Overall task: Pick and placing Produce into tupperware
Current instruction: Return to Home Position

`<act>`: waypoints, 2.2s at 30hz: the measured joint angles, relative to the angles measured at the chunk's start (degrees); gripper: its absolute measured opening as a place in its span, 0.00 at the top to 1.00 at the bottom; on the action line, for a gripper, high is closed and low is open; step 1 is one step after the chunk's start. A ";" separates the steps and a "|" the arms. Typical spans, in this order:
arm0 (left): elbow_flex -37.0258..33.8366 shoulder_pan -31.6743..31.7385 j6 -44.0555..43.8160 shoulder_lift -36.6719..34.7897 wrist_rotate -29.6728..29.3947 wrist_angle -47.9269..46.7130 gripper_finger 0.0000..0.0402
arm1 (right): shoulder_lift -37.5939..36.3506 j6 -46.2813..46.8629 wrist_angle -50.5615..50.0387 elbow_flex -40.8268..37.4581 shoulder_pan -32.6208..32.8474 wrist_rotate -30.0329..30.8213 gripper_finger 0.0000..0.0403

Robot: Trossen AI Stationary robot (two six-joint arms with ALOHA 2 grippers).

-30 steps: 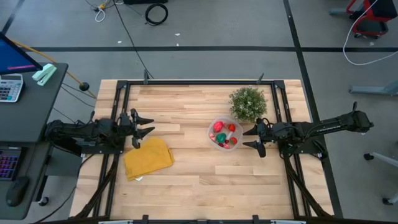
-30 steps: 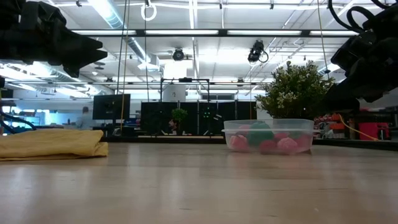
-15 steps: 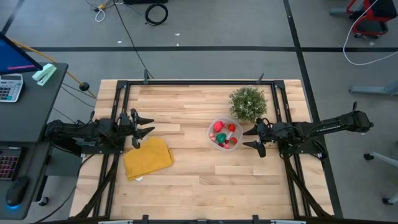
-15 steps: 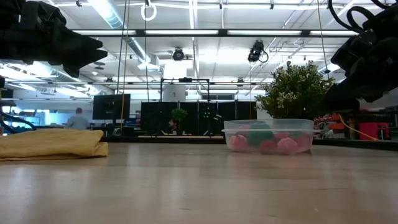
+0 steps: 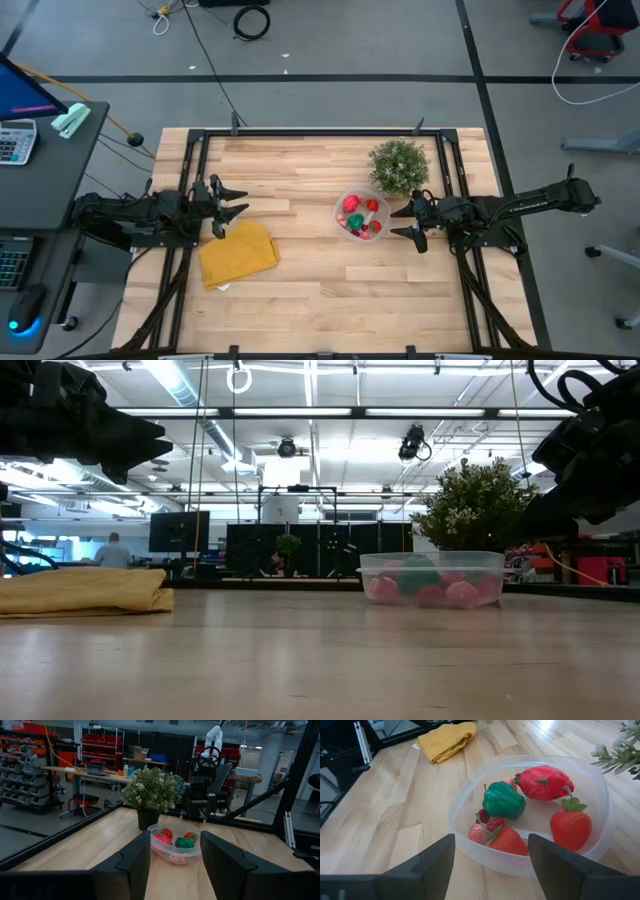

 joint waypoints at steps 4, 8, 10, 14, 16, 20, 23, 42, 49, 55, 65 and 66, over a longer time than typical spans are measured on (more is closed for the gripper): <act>0.00 0.00 -0.01 0.00 0.00 0.00 0.55 | 0.00 0.01 -0.01 0.00 0.00 -0.01 0.36; 0.00 0.00 -0.01 0.00 0.00 0.00 0.55 | 0.00 0.00 0.00 0.00 0.00 -0.02 0.36; 0.00 0.00 -0.01 0.00 0.00 0.01 0.54 | 0.00 0.01 -0.01 0.00 0.00 -0.01 0.36; 0.02 0.00 -0.01 0.00 0.00 0.00 0.55 | 0.00 0.02 -0.01 0.00 -0.01 0.00 0.36; 0.02 0.00 -0.01 0.00 0.01 0.01 0.56 | 0.00 0.01 0.00 0.00 0.00 -0.02 0.36; 0.02 0.00 0.01 0.00 0.00 0.00 0.56 | 0.00 0.02 -0.02 0.00 0.00 -0.01 0.36; 0.02 0.00 0.01 0.00 0.00 0.02 0.55 | 0.00 0.02 0.00 0.00 0.00 0.00 0.36; 0.02 0.00 -0.01 0.00 0.02 0.00 0.55 | 0.00 0.02 -0.02 0.00 0.00 0.00 0.36; 0.02 0.00 -0.01 0.01 0.01 0.02 0.56 | -0.02 0.02 -0.02 0.00 0.00 0.00 0.36; 0.02 0.00 -0.01 0.00 0.02 0.00 0.55 | 0.00 0.02 -0.02 0.00 0.00 -0.01 0.36; 0.02 0.00 -0.01 0.00 0.02 0.02 0.56 | -0.02 0.02 -0.02 0.00 0.00 -0.02 0.36; 0.02 0.00 -0.01 0.00 0.02 0.02 0.56 | 0.00 0.02 -0.02 0.00 0.00 -0.02 0.36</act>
